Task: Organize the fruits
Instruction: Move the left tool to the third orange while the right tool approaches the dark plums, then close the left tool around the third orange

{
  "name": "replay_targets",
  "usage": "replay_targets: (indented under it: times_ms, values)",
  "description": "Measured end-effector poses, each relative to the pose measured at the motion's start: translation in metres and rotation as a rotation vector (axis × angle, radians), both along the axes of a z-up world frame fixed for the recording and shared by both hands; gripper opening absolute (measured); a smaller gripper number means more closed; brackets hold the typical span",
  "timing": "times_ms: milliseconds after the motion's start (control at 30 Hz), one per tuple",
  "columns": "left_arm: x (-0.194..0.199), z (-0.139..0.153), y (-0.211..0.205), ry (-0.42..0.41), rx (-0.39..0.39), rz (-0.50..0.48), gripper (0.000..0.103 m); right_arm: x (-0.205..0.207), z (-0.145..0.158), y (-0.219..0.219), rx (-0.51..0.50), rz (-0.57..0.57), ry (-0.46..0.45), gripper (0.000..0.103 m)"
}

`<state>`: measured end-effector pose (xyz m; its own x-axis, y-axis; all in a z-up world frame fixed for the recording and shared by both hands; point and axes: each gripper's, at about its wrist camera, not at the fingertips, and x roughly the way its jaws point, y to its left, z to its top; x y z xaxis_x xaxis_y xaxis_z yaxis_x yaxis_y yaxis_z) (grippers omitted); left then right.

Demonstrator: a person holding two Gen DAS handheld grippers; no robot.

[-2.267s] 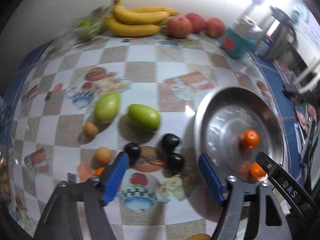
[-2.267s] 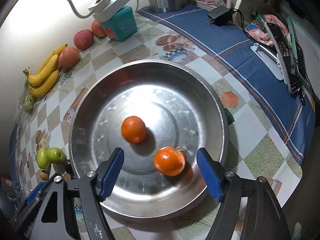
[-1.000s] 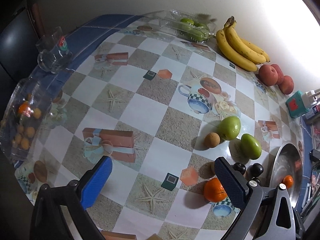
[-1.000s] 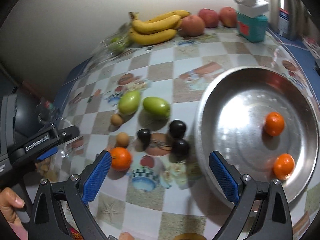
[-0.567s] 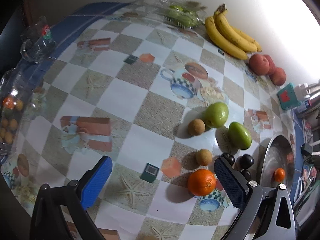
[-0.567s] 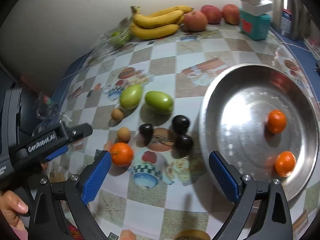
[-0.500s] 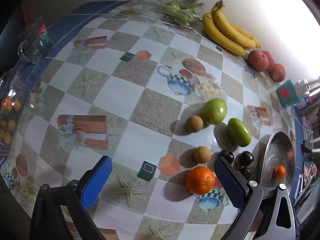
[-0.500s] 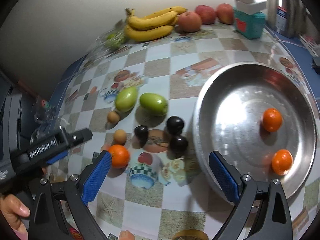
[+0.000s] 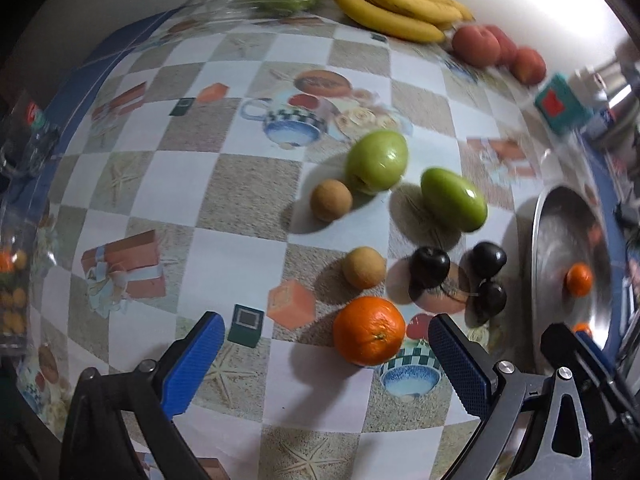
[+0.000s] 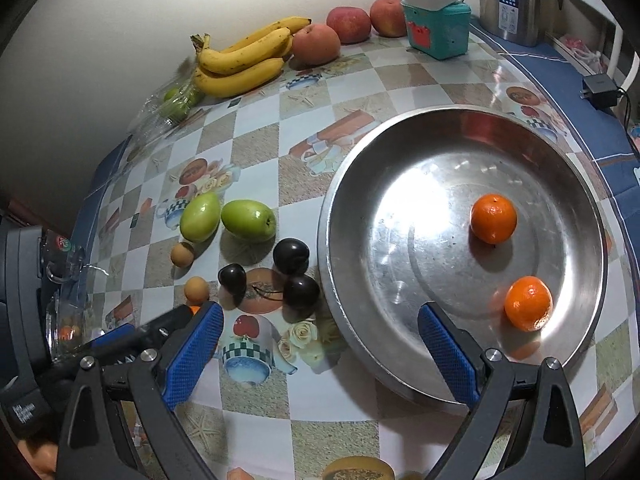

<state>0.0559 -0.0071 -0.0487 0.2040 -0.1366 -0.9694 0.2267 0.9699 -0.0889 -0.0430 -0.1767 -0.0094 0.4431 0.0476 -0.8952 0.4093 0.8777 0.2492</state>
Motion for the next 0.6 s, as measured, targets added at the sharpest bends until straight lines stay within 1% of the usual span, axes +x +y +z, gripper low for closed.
replay_targets:
  times_ms: [67, 133, 167, 200, 267, 300, 333, 400, 433, 500, 533, 600]
  values:
    - [-0.002, -0.003, -0.005, 0.005, 0.009, -0.021, 0.101, 0.000, -0.001, 0.000, 0.001, -0.003, 0.006, 0.098]
    - [-0.003, -0.004, -0.010, 0.006, 0.012, -0.038, 0.095, 0.000, -0.002, -0.001, 0.003, -0.006, 0.008, 0.098]
    - [-0.003, -0.005, -0.011, 0.009, 0.007, -0.042, 0.088, -0.001, -0.002, -0.001, 0.003, -0.009, 0.009, 0.098]
    - [-0.003, -0.005, -0.012, 0.015, 0.002, -0.044, 0.083, -0.001, -0.002, -0.001, 0.004, -0.011, 0.011, 0.098]
    - [-0.004, -0.006, -0.013, 0.022, -0.006, -0.044, 0.079, -0.001, -0.003, -0.002, 0.007, -0.016, 0.014, 0.098]
    - [-0.004, -0.006, -0.014, 0.026, -0.017, -0.044, 0.074, -0.001, -0.003, -0.002, 0.009, -0.017, 0.017, 0.098]
    - [-0.004, -0.007, -0.015, 0.026, -0.022, -0.045, 0.071, -0.002, -0.004, -0.002, 0.010, -0.018, 0.018, 0.098]
    - [-0.002, -0.007, -0.013, 0.027, -0.028, -0.046, 0.058, -0.002, -0.004, -0.002, 0.011, -0.018, 0.018, 0.098]
    - [-0.003, -0.006, -0.012, 0.029, -0.037, -0.047, 0.055, -0.002, -0.004, -0.002, 0.011, -0.018, 0.018, 0.098]
    - [-0.002, -0.006, -0.014, 0.035, -0.057, -0.050, 0.046, -0.002, -0.004, -0.002, 0.012, -0.016, 0.019, 0.098]
    - [-0.003, -0.006, -0.014, 0.036, -0.063, -0.054, 0.043, -0.002, -0.004, -0.002, 0.012, -0.016, 0.020, 0.098]
    - [-0.003, -0.004, -0.015, 0.029, -0.057, -0.059, 0.042, -0.002, -0.004, -0.002, 0.012, -0.017, 0.019, 0.098]
